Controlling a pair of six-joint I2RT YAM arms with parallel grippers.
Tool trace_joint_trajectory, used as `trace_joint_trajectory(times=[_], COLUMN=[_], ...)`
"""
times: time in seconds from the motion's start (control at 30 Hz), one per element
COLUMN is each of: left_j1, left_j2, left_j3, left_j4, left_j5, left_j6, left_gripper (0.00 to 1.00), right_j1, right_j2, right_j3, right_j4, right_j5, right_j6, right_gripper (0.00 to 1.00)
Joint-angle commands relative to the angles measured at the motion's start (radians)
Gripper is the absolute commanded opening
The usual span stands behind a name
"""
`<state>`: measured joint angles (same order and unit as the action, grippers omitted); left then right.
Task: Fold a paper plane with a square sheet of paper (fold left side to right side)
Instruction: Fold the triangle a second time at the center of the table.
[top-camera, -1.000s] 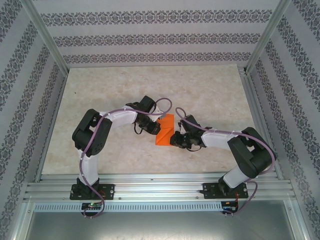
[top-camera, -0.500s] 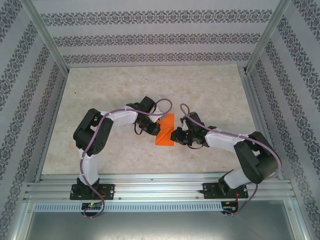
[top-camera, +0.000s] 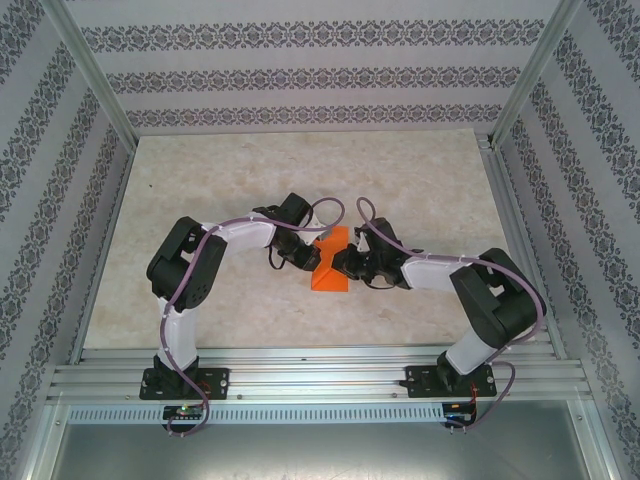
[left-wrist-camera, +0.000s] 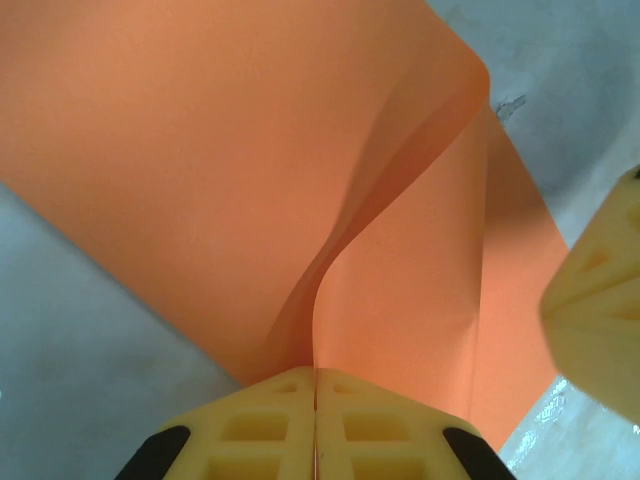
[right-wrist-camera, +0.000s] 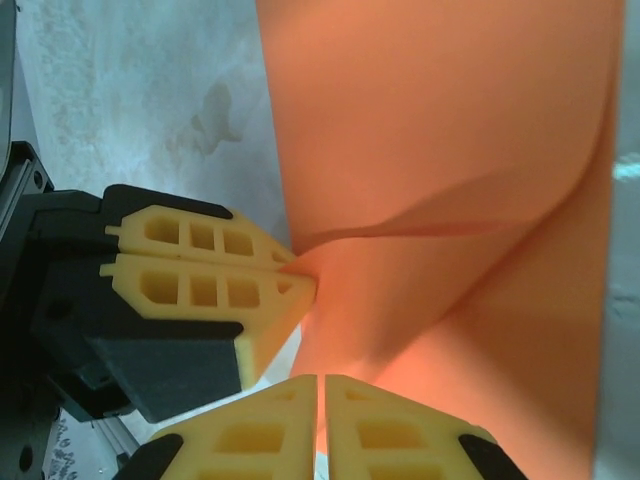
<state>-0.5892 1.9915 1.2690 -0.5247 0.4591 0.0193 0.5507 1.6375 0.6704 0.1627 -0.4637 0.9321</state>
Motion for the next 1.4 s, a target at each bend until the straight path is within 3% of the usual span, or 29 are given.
trace_joint_trajectory(times=[0.0,1.37], left_j1=[0.014,0.013], left_j2=[0.017,0.026], left_j3=[0.012,0.017], left_j4=[-0.005,0.018], left_j5=[0.008,-0.028], left_j6=[0.024,0.000], left_gripper=[0.09,0.08], right_j1=[0.015,0.018], right_j2=[0.038,0.106], right_j3=[0.031,-0.002], right_j4=[0.079,0.085], right_j5=[-0.016,0.008], right_j6=[0.029,0.020], right_gripper=[0.11,0.11])
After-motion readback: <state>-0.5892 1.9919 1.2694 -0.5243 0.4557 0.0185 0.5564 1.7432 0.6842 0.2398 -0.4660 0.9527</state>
